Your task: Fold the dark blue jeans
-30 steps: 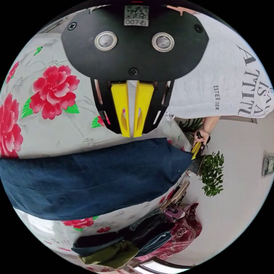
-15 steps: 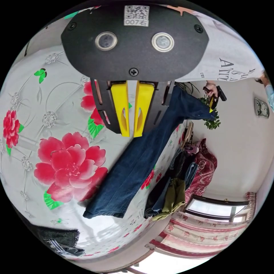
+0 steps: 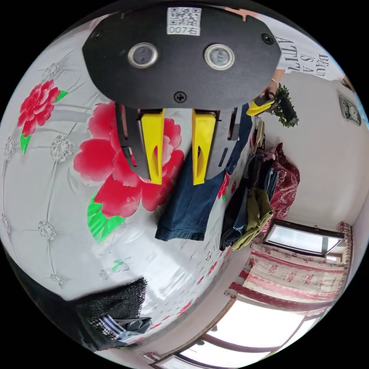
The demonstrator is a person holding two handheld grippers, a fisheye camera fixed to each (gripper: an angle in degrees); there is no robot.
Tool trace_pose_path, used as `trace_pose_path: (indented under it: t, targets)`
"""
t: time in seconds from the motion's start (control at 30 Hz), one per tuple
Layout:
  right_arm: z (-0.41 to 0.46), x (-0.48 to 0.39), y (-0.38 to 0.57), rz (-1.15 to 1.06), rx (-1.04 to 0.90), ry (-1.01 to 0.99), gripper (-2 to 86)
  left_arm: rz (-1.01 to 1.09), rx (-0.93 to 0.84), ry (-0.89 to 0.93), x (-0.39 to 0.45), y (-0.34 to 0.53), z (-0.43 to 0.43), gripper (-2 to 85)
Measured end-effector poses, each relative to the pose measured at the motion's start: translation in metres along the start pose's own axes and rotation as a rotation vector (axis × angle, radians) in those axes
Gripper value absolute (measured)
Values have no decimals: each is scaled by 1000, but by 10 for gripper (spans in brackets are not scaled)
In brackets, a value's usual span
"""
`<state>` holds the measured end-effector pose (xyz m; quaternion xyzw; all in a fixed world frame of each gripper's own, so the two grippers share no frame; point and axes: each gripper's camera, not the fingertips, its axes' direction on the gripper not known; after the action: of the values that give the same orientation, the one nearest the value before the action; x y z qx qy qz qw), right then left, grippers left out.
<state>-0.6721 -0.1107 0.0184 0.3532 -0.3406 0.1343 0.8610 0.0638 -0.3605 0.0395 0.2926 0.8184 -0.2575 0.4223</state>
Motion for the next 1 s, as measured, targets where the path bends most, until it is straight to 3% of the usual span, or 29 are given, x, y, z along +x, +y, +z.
trace_pose_path:
  t: [0.1,0.27,0.4,0.5,0.6,0.67,0.77,0.9,0.93,1.0]
  targets:
    - [3,22,-21,37,34,16,86,-80,0,-55,-18,22,-14,55]
    - [25,42,-51,98,83,-146,56,-416,124,-79,-72,98,-68,51]
    - [45,31,-71,108,-37,-252,34,-600,229,-146,-90,149,-94,53]
    - [31,-38,-73,-164,-67,-273,35,-721,315,-114,-105,180,-105,58]
    - [16,-145,-37,-619,-172,-267,43,-791,373,-93,-117,199,-112,62]
    - [17,-221,24,-974,-314,-318,48,-806,398,-64,-128,206,-114,71]
    - [54,-270,114,-1224,-570,-349,53,-826,436,-11,-145,214,-114,82]
    - [144,-253,210,-1199,-835,-165,65,-839,478,56,-161,224,-111,90]
    - [172,-238,231,-1175,-931,-39,69,-842,478,67,-166,228,-110,93]
    - [175,-227,232,-1109,-900,-25,73,-843,474,73,-171,234,-111,96]
